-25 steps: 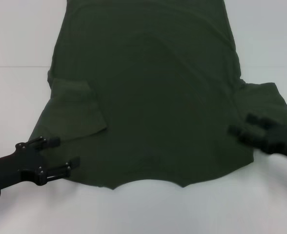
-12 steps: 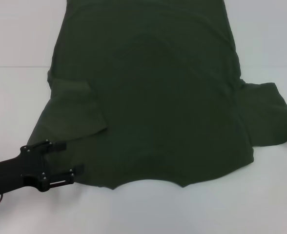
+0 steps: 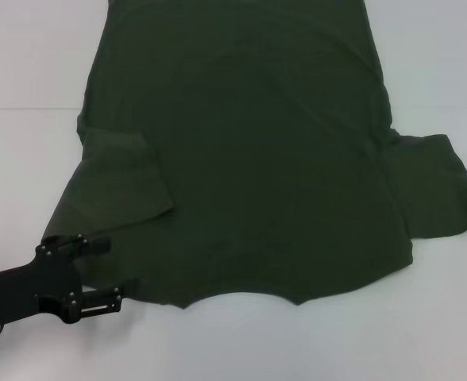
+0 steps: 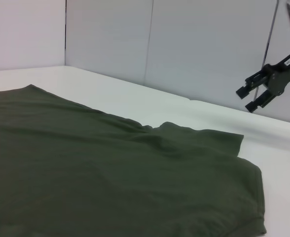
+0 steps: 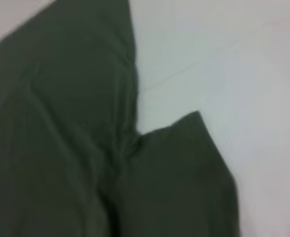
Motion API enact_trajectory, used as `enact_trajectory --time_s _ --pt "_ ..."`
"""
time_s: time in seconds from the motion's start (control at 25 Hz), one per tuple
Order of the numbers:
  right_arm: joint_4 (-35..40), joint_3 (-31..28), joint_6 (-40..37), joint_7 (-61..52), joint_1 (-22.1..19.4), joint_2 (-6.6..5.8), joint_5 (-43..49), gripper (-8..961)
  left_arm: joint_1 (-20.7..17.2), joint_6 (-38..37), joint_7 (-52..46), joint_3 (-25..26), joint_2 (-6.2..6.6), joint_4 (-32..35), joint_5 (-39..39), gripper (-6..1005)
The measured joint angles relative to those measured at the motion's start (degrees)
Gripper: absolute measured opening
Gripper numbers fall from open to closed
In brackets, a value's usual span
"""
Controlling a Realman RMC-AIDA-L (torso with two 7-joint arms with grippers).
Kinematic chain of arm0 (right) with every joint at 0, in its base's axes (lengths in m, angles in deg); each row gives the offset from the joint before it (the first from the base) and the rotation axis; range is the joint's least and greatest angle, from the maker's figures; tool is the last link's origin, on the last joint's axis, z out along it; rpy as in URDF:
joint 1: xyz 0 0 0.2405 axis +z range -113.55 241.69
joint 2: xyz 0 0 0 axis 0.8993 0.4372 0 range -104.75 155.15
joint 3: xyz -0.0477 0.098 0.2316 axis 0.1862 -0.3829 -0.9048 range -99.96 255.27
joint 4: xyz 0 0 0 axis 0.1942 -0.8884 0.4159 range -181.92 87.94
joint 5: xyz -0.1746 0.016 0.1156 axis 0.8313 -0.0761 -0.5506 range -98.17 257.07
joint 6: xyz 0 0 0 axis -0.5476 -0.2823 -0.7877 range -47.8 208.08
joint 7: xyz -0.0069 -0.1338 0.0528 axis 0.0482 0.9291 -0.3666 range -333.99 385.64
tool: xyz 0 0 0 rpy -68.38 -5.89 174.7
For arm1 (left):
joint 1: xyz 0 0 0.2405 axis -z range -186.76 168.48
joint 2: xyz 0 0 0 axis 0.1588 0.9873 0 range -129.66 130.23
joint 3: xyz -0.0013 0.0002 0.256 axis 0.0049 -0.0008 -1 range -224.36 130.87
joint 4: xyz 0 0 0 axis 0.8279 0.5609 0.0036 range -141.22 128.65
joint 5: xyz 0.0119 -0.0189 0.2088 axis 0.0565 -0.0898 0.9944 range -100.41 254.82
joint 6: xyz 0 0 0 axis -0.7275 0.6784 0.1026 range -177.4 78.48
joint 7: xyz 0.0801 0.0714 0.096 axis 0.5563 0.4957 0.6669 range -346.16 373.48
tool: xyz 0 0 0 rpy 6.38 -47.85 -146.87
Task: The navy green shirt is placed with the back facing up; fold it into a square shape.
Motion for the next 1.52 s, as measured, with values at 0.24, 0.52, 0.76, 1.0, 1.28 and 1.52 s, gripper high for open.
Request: enact_trajectory --time_s 0.24,0.52,0.76,1.0,1.28,1.52 --pt "-1.8 1.3 2.5 -1.4 2.6 0.83 5.6 873 -0.1 -0.3 0.1 0.1 0.11 0.0 0.0 870" --pt "-9.4 5.7 9.3 -1.3 3.6 0.42 5.5 856 -0.1 -0.3 0.1 0.4 0.11 0.0 0.0 871" --pt "-13.6 7.7 13.9 -1.1 4.7 0.55 5.5 842 -0.1 -0.3 0.2 0.4 0.07 0.0 0.0 869" --pt "-15.4 8.8 16.1 -1.1 5.0 0.99 5.5 828 -0.1 -0.3 0.2 0.5 -0.06 0.0 0.0 866" --pt "-16.8 9.4 17.7 -1.1 5.2 1.17 5.4 811 -0.2 -0.3 0.2 0.5 -0.07 0.0 0.0 865" --pt "-16.8 9.7 17.2 -1.4 5.3 1.22 5.5 797 -0.2 -0.1 0.2 0.5 -0.07 0.0 -0.1 864"
